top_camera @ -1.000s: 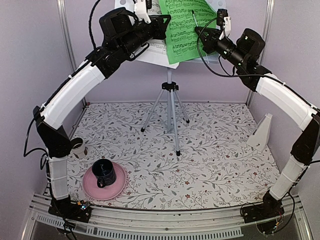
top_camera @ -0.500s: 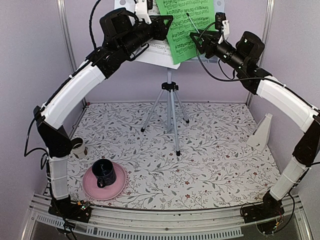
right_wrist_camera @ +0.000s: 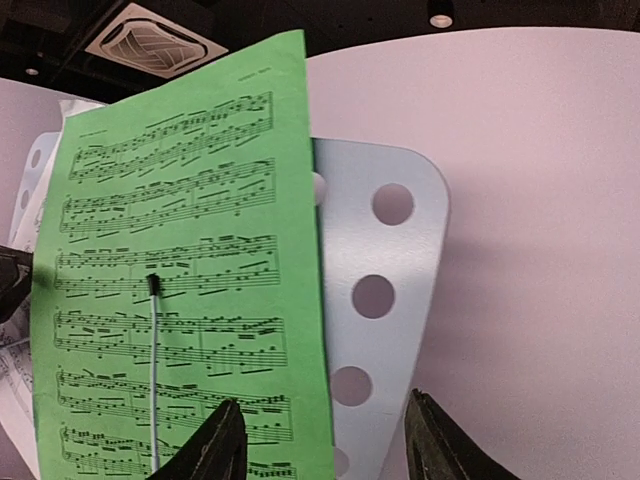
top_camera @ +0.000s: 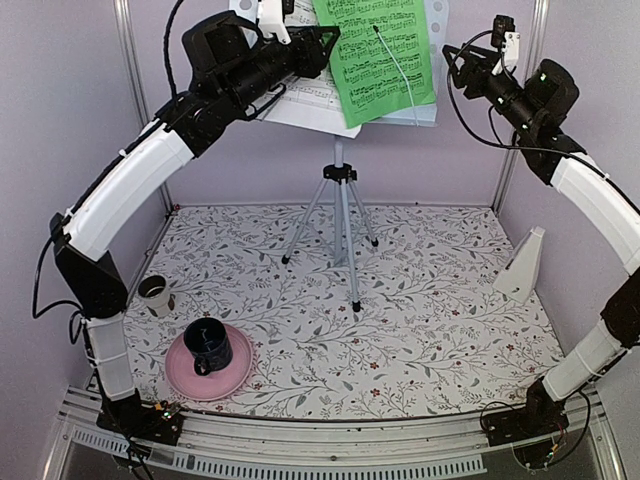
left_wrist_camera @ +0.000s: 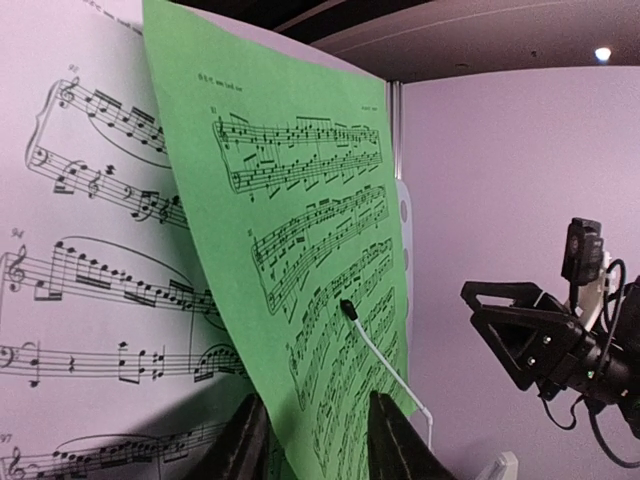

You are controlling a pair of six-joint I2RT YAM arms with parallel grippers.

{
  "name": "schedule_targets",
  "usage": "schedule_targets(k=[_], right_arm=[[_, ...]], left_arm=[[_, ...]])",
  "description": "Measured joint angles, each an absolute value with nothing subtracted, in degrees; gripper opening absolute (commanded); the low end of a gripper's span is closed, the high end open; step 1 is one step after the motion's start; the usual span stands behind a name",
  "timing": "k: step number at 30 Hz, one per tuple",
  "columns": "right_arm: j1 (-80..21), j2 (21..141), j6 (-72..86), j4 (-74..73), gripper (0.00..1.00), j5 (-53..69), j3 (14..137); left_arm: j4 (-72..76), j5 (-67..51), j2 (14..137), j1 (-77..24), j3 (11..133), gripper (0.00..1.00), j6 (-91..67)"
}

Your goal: Set up the instrument practice props

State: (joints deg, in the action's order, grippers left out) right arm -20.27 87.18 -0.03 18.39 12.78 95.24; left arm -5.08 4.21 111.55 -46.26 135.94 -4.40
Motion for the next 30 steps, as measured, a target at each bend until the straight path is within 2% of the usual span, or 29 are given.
schedule_targets(k=[5,8,12,20,30], right_arm=[[-15.8,88.2,4.1,18.0,0.49,15.4,95.3],[-15.6,88.9,5.7,17.6,0.48,17.3,95.3],[-15.7,89.1,6.9,17.1,0.47,19.1,95.1],[-15.0,89.1,8.7,17.0,0.44,20.2,92.8],[-11.1,89.2,13.8,16.8,0.35,24.8,92.0]], left_arm=[[-5.0,3.9,111.1,-46.3,135.2,0.39,-4.1],[-4.7,4.9,109.7,-47.0,132.0,0.48,-2.7],[-3.4,9.3,106.8,-49.4,126.0,0.52,0.4],[5.0,18.4,96.6,-54.8,109.4,0.53,4.7],[9.2,20.7,91.3,-55.0,100.2,0.53,1.3]])
